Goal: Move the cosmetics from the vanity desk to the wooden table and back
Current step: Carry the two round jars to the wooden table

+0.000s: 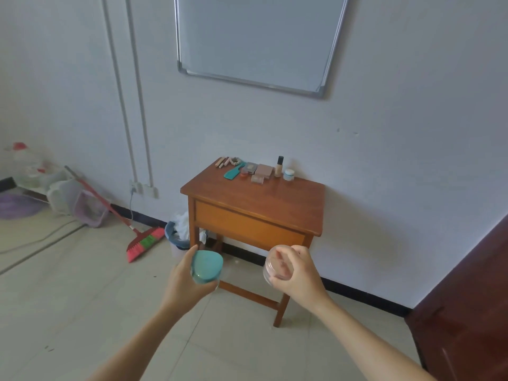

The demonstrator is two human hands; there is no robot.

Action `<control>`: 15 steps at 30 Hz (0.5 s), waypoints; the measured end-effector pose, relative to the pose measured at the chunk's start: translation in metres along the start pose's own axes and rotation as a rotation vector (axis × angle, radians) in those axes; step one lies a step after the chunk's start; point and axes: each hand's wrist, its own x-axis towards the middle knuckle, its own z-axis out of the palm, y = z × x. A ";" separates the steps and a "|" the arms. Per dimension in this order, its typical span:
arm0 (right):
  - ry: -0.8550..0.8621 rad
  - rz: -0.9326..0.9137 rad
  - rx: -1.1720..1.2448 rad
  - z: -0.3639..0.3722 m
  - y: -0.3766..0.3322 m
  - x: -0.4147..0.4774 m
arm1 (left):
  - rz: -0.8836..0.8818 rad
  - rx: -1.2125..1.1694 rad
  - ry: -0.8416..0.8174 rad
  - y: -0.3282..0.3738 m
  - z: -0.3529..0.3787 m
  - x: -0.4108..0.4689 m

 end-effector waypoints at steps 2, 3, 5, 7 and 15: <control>-0.013 -0.013 -0.019 -0.001 0.009 0.026 | 0.014 -0.008 -0.002 -0.003 0.009 0.034; -0.014 -0.015 -0.034 -0.001 0.015 0.041 | 0.010 -0.013 -0.014 -0.004 0.015 0.055; -0.007 0.009 -0.051 -0.006 0.026 0.074 | 0.015 -0.018 -0.033 -0.003 0.027 0.097; -0.010 0.046 -0.063 -0.012 0.038 0.106 | 0.031 -0.009 -0.046 0.001 0.040 0.138; 0.102 0.199 -0.141 -0.005 0.104 0.193 | 0.058 0.037 -0.207 0.012 0.103 0.260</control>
